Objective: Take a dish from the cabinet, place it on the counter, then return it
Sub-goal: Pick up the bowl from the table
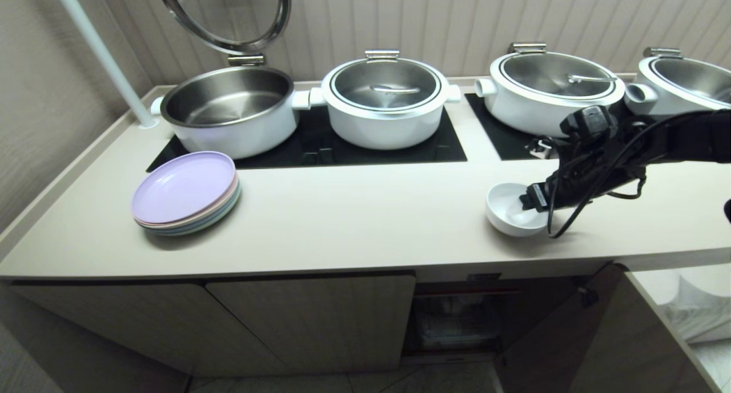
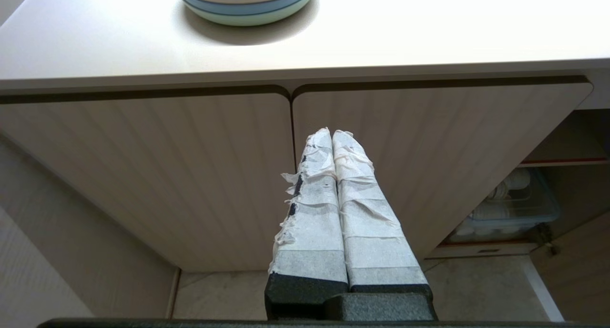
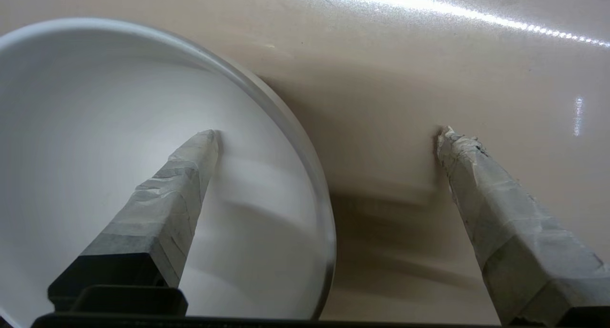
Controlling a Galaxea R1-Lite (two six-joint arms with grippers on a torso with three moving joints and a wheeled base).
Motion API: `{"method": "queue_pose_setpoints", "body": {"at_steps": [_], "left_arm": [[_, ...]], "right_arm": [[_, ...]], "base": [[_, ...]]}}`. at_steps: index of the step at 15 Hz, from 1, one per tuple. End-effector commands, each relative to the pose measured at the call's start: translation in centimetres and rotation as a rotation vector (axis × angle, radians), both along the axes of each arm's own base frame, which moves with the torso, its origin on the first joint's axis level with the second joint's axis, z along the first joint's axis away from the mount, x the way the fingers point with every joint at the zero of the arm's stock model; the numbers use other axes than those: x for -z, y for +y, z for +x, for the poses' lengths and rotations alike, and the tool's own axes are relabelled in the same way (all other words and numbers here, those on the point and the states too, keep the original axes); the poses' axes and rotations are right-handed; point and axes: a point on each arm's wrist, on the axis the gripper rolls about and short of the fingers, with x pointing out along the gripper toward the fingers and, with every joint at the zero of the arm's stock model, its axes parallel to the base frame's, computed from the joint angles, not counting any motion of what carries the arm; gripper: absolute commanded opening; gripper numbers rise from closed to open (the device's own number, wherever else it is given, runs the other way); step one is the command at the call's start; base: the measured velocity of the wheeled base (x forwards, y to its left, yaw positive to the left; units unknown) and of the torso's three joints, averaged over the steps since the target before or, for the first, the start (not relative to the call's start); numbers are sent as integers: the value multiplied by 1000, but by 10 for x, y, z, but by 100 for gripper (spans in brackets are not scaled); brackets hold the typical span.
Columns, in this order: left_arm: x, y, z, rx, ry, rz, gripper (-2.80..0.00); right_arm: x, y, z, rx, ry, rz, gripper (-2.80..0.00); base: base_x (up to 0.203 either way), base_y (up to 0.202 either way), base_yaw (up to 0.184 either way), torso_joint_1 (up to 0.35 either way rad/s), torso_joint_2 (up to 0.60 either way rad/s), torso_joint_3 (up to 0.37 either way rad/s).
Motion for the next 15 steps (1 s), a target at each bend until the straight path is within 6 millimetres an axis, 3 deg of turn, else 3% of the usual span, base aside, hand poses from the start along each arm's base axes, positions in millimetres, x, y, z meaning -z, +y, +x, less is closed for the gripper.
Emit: {"method": "queue_pose_setpoints", "body": {"at_steps": [1,8,9,15], "left_arm": [[0,0,0,0,-1,0,-280],[0,0,0,0,-1,0,-280],[0,0,0,0,-1,0,-280],[0,0,0,0,-1,0,-280]], "right_arm": [[0,0,1,-3,-2,1,0],[-3,5,4,-13,-22,4,0],[-3,5,3,-14,-20,4,-280],[-2,6,3,-13,-18,7,-280]], "base": [[0,0,0,0,0,0],[0,0,0,0,0,0],[0,0,0,0,0,0],[0,0,0,0,0,0]]}}
